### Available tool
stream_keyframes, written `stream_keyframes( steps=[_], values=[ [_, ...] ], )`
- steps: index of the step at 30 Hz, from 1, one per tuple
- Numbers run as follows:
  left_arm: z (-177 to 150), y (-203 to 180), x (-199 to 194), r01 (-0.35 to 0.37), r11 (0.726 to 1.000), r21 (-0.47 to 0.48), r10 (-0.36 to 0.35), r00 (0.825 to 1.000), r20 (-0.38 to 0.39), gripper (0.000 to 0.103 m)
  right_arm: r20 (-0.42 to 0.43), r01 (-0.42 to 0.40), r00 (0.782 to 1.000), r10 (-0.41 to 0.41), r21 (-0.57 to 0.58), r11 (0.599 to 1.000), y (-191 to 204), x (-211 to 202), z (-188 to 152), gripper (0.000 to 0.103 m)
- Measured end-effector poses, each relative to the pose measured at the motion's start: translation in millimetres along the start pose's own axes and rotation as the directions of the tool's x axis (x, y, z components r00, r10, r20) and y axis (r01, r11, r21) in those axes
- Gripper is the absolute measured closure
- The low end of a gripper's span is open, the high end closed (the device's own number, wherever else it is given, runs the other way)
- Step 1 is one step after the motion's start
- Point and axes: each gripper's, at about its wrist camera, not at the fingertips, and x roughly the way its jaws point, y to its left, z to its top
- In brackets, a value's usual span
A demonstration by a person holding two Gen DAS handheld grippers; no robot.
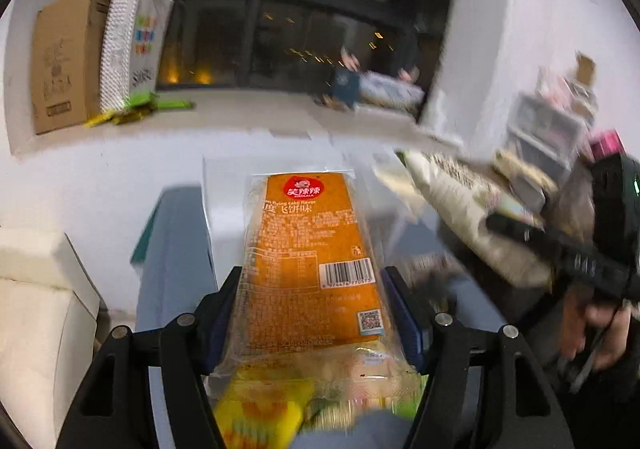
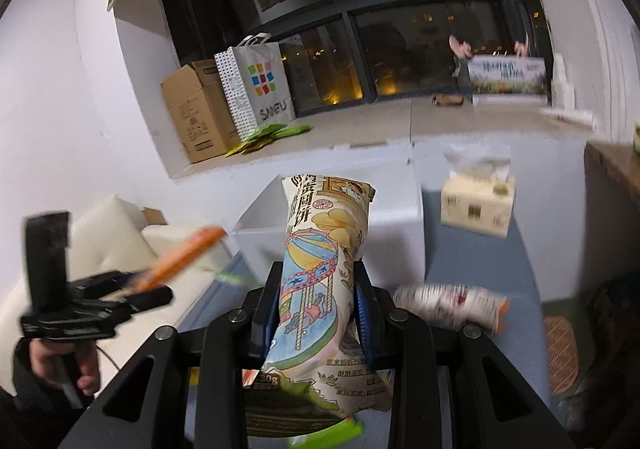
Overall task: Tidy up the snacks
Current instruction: 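Carry both packets over the white box and open both tools to drop them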
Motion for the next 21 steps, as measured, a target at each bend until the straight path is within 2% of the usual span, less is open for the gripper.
stream_keyframes(
  steps=[5, 10, 12, 18, 21],
  values=[
    [56.7, 18.3, 47.2, -0.042, 0.998, -0.042, 0.043, 0.999, 0.023, 0.031, 0.03, 0.051, 0.998, -0.05, -0.048, 0.998, 5.7, 34.3, 46.8, 0.069],
    [92.1, 37.7, 127.8, -0.109, 0.992, -0.064, 0.105, 0.992, -0.064, 0.031, 0.008, 0.115, 0.993, -0.114, -0.077, 0.99, 0.2, 85.6, 89.2, 0.069],
    [94.2, 43.5, 155.6, -0.131, 0.989, -0.068, 0.125, 0.988, -0.094, 0.031, -0.007, 0.167, 0.986, -0.169, -0.105, 0.98, -5.5, 115.3, 104.3, 0.069],
    [87.2, 53.6, 210.4, -0.189, 0.981, -0.049, 0.178, 0.967, -0.182, 0.03, -0.115, 0.213, 0.967, -0.226, -0.112, 0.971, -29.1, 193.0, 120.7, 0.069],
    [79.2, 56.6, 220.3, -0.209, 0.977, -0.033, 0.197, 0.956, -0.218, 0.014, -0.173, 0.236, 0.952, -0.252, -0.112, 0.965, -39.5, 218.7, 115.0, 0.067]
  ],
)
